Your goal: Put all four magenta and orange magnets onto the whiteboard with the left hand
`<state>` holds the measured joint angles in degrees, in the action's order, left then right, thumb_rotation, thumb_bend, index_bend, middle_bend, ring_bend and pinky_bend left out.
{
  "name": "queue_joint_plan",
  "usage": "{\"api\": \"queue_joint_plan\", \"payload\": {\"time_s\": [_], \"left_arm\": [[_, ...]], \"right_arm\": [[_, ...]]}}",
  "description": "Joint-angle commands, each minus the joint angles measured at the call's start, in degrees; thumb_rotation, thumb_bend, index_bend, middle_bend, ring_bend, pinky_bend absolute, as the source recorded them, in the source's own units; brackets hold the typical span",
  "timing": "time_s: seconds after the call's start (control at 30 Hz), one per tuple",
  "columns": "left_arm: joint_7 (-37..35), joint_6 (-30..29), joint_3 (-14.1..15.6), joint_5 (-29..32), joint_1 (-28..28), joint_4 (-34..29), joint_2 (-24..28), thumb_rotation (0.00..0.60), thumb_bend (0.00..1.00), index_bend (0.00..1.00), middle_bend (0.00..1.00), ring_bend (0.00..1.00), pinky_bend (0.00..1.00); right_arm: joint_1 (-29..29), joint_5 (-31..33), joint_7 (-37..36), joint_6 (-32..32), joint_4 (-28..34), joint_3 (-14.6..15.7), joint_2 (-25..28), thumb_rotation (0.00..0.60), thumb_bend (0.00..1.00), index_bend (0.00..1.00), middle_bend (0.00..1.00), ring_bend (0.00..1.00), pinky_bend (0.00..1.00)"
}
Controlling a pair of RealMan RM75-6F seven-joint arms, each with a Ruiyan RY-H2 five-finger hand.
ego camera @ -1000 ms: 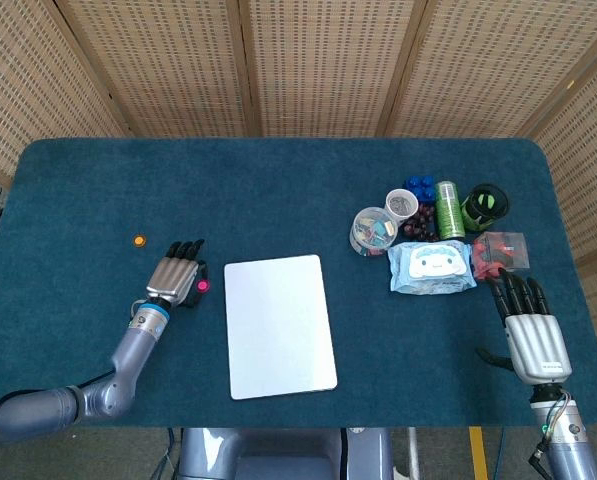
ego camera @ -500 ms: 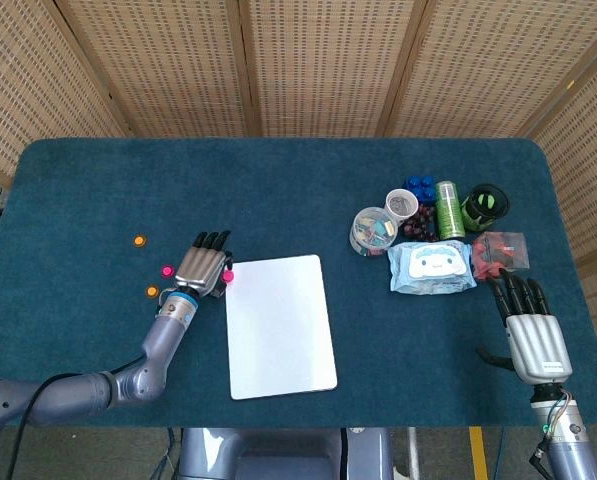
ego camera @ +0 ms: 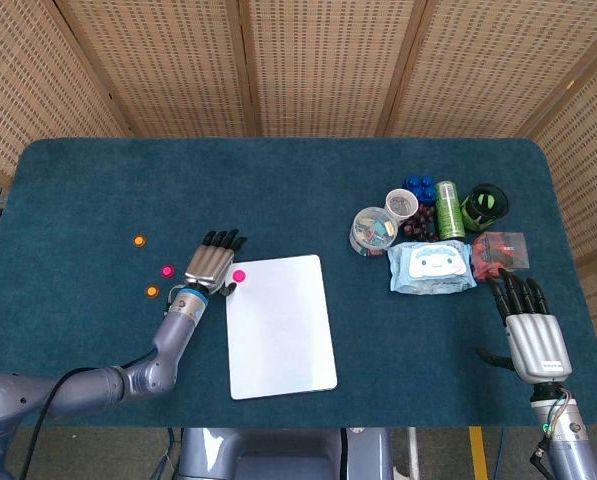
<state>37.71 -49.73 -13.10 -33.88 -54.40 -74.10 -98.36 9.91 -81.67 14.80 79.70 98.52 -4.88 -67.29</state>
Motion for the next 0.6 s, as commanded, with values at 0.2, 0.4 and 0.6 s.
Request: {"api": "queue_joint_plan", "payload": {"time_s": [0.2,0.4,0.6], "left_arm": [[-3.66,-3.27,3.22,-3.69,5.24,-6.56,8.95,0.6,0.36,0.35,0.0,0.0,0.0],[-8.25,-2.91,4.77,-5.16,8.77,-5.03,12.47,0.6,0.37,0.41,0.0,0.0,0.0],[-12.49,0.14,4.99,-5.9,10.17,-0.67,12.63,0.6,0.36,0.41,0.0,0.0,0.0]], "right_arm": [[0.01,0.07,0.11,-0.04,0.12,0.05,0.0,0.6,0.14,0.0,0.0,0.0,0.0],[0.02,-0.05,0.29,0.01,0.24,0.12,0.02,0.6,0.14,0.0,0.0,0.0,0.0],[-0.04,0.02,0.53,0.15,0.4,0.14,-0.05,0.6,0.14,0.0,0.0,0.0,0.0]]}}
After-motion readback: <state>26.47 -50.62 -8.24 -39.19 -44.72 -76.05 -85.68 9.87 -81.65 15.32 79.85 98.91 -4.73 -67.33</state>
